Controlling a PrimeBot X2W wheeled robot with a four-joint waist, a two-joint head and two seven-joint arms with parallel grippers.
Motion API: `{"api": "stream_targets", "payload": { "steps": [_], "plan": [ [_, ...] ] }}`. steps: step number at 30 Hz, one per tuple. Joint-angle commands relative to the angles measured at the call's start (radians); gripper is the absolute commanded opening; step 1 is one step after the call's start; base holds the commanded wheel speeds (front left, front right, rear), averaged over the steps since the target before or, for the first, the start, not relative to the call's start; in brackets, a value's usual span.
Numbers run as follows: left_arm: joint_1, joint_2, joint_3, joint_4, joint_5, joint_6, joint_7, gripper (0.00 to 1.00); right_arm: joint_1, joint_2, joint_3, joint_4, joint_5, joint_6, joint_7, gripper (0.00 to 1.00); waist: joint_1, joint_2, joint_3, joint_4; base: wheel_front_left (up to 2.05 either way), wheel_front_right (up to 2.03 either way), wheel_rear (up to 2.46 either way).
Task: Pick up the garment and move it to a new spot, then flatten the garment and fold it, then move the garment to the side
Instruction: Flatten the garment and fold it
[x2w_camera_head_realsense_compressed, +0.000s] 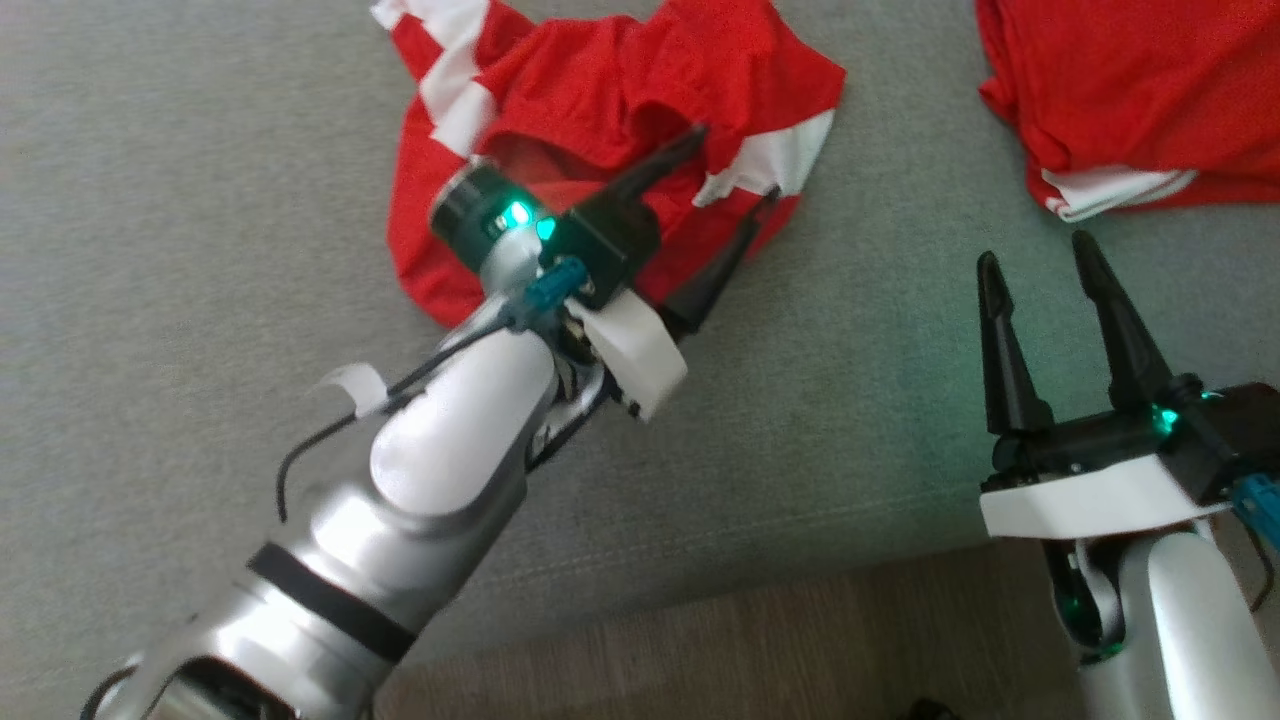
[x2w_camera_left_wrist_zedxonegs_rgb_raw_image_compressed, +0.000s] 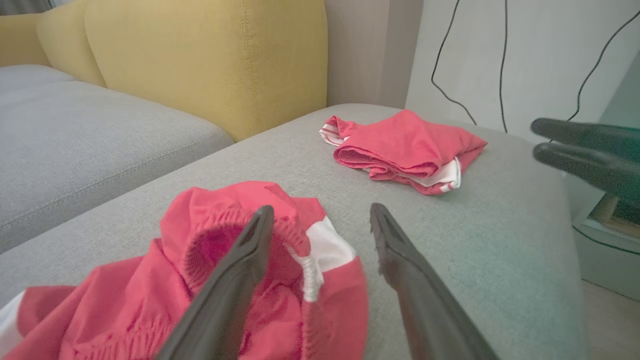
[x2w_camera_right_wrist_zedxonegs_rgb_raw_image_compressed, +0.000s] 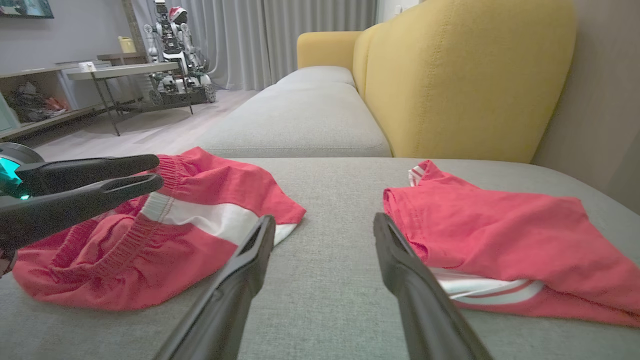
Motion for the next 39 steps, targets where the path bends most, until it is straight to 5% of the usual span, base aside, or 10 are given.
{"api": "stream_targets", "payload": {
  "steps": [1,9,20,31,34,37,39],
  "plan": [
    [-0.047,0.010,0.021,-0.001,0.027,0.017,0.000,1.00,-0.017,-0.007,0.015,-0.037,0.012,0.000,-0.002,1.00,-0.0002,0.0000,0.018,-0.021,0.00,0.00,0.00],
    [-0.050,0.025,-0.001,0.039,0.059,0.056,0.034,1.00,-0.010,-0.007,0.000,-0.038,0.022,0.000,-0.002,1.00,-0.0002,0.0000,0.010,-0.028,0.00,0.00,0.00],
    [0.043,0.062,-0.008,-0.095,0.073,0.177,0.142,1.00,-0.003,-0.007,-0.012,-0.042,0.020,0.000,-0.002,1.00,-0.0002,0.0000,-0.001,-0.015,0.00,0.00,0.00],
    [0.050,0.104,-0.001,-0.203,0.057,0.194,0.223,1.00,-0.017,-0.007,0.004,-0.035,0.026,0.000,-0.002,1.00,-0.0002,0.0000,0.012,-0.026,0.00,0.00,0.00],
    [0.038,0.111,-0.002,-0.206,0.058,0.193,0.234,0.78,-0.016,-0.007,-0.002,-0.033,0.028,0.000,-0.002,1.00,-0.0002,0.0000,0.016,-0.032,0.00,0.00,0.00],
    [0.024,0.114,-0.004,-0.204,0.059,0.190,0.243,0.70,-0.017,-0.007,-0.003,-0.031,0.030,0.000,-0.002,1.00,-0.0002,0.0000,0.019,-0.039,0.00,0.00,0.00],
    [0.013,0.114,-0.008,-0.198,0.057,0.183,0.252,0.47,-0.018,-0.007,0.000,-0.029,0.032,0.000,-0.002,1.00,-0.0002,0.0000,0.023,-0.044,0.00,0.00,0.00]
  ]
}}
